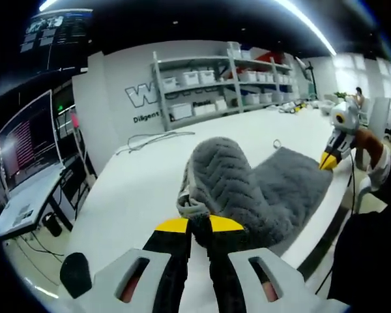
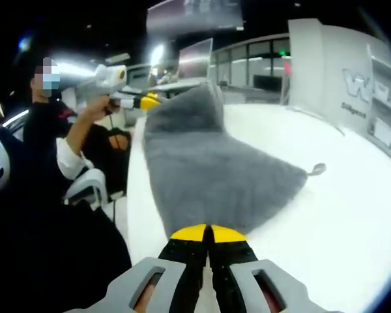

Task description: Open the folded towel by lifting each exposed corner and separating the folded layers until the towel lies flat within the target outline without major curled edges

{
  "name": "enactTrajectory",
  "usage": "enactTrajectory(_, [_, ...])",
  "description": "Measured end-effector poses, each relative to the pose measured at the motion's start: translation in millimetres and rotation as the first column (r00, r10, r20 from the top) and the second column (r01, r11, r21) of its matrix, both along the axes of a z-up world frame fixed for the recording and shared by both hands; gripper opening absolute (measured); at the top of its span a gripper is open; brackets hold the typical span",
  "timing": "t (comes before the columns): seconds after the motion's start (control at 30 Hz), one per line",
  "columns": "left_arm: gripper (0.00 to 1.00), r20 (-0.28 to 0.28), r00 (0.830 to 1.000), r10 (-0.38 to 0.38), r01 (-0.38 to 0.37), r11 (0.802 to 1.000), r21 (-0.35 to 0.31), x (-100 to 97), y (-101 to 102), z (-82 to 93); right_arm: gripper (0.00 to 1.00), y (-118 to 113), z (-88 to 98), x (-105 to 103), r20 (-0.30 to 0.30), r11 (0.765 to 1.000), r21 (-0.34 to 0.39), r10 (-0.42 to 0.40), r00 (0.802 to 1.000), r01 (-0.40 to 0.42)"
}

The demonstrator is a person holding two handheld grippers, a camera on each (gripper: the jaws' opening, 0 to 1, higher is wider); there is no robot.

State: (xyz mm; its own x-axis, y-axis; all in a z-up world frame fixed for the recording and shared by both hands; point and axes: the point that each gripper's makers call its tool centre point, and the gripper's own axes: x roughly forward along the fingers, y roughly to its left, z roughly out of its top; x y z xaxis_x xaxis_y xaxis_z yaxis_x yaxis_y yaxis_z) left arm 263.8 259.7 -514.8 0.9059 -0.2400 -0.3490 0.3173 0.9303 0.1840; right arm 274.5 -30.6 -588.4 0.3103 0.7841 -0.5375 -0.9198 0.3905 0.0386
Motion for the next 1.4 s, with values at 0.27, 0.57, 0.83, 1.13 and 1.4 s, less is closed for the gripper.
enactTrajectory(0.27, [0.09, -0.020, 1.000, 0.001, -0.001, 1.000, -0.001, -2.6, 3, -4.6, 0.00, 0, -0.1, 0, -0.001, 1.000, 0.000, 0.000, 1.000, 0.000])
enactTrajectory(0.57, [0.09, -0.045, 0.999, 0.001, -0.001, 1.000, 0.005, -6.1, 5, -10.9, 0.00, 0, -0.8, -3, 0.002, 1.000, -0.001, 0.001, 1.000, -0.001])
enactTrajectory(0.83, [0.09, -0.073, 0.997, -0.004, 0.005, 1.000, 0.013, -9.6, 7, -18.2, 0.00, 1, -1.6, -5, 0.001, 1.000, 0.001, 0.003, 1.000, -0.003])
enactTrajectory(1.13, [0.09, -0.090, 0.996, -0.011, 0.013, 1.000, 0.021, -13.4, 7, -22.3, 0.00, 2, -2.2, -6, 0.001, 1.000, 0.003, 0.003, 1.000, -0.003])
enactTrajectory(1.4, [0.09, -0.114, 0.993, -0.016, 0.018, 1.000, 0.024, -18.5, 5, -28.5, 0.00, 2, -2.8, -6, 0.000, 1.000, 0.004, 0.003, 1.000, -0.003])
